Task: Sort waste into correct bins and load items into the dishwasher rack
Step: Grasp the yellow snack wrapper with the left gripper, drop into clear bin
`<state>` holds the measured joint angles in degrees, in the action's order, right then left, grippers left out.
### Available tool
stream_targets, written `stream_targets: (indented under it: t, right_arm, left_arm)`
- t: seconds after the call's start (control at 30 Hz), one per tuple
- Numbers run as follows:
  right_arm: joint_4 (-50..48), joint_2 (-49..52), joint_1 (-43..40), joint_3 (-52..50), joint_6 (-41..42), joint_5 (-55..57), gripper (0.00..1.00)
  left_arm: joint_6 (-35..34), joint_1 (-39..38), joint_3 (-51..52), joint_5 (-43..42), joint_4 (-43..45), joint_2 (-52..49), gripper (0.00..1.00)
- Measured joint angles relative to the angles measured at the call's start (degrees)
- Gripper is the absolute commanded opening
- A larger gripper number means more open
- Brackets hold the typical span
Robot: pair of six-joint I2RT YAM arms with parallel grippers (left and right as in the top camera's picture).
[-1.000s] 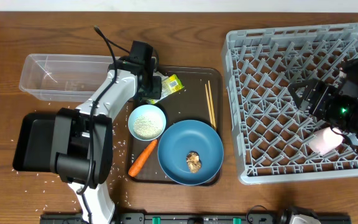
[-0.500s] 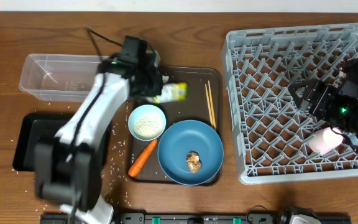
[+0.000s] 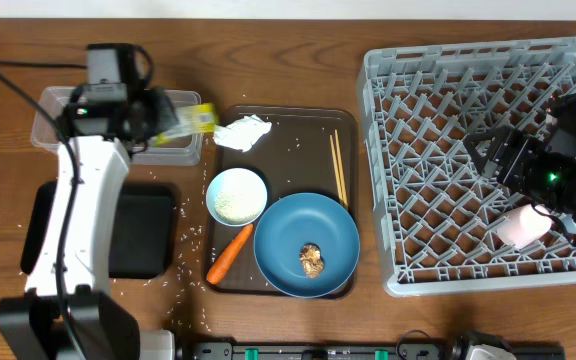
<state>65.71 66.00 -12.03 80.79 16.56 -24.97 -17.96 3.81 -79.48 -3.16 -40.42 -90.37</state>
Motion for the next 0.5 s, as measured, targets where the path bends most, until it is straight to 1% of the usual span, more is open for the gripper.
stream_targets:
  t: [0.13,0.27,0.3,0.33,0.4,0.43,0.47,0.5]
  right_arm:
    - [-0.1,0.0,0.0,0.0,0.0,0.0,0.78]
    - [-0.1,0.0,0.0,0.0,0.0,0.0,0.78]
    - [-0.2,0.0,0.0,0.0,0.0,0.0,0.78]
    - [-0.2,0.0,0.0,0.0,0.0,0.0,0.78]
    - [-0.1,0.0,0.0,0.0,0.0,0.0,0.78]
    - [-0.2,0.0,0.0,0.0,0.0,0.0,0.77]
    - [-0.1,0.0,0.0,0.0,0.0,0.0,0.78]
    - [-0.1,0.0,0.0,0.0,0.0,0.0,0.78]
  left_arm:
    - [-1.3,3.3,0.0,0.6,4.6,-3.5,0.06]
    - [-0.7,4.2,0.0,0.7,7.8,-7.4,0.08]
    - [0.0,4.2,0.0,0.7,8.5,-8.5,0.13]
    - [0.5,4.2,0.0,0.6,8.8,-9.1,0.17]
    - [1.5,4.2,0.0,0.7,9.0,-10.0,0.33]
    - [1.7,4.2,0.0,0.7,9.0,-10.1,0.43]
    - [2.0,4.2,0.0,0.6,9.1,-10.0,0.48]
    - [2.1,4.3,0.0,0.6,9.0,-9.7,0.49]
